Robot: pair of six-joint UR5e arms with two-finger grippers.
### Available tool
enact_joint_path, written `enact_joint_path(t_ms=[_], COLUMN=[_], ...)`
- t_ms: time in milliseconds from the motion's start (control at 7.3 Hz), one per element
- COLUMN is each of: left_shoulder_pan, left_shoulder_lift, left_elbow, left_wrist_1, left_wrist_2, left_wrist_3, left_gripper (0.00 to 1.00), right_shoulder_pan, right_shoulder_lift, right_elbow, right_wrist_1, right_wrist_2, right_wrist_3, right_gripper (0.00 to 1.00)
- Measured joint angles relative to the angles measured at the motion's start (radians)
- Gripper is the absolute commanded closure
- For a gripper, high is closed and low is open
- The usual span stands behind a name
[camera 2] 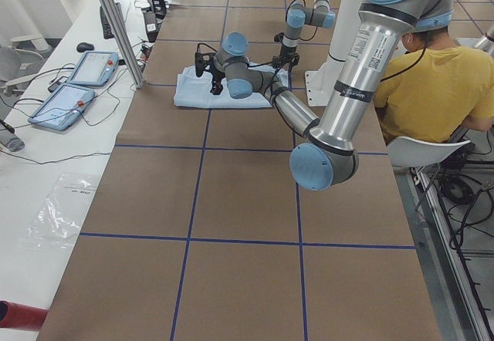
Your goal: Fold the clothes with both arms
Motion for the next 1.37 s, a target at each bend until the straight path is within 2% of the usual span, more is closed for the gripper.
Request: enact_joint_path(t_ms=[137, 411, 1369], left_shoulder_pan=[0.000, 0.000, -0.001], left_shoulder_lift=[0.000, 0.000, 0.024], left_elbow=[-0.005, -0.020, -0.056], left_wrist_1=[0.005, 0.024, 0.031], left_wrist_2=[0.000, 0.000, 0.000], left_wrist_3=[0.000, -0.001, -0.008], left_gripper=[0.03, 0.03, 0.03], right_shoulder_pan=[0.001, 0.006, 0.026], right_shoulder_lift=[-0.003, -0.005, -0.003], right_elbow=[-0.001, -0.002, 0.014], right_wrist_1=[0.000, -0.001, -0.001], right_wrist_2=[0.000, 0.002, 0.024], right_wrist_3=[-0.004, -0.008, -0.013], right_gripper=[0.28, 1.00, 1.00])
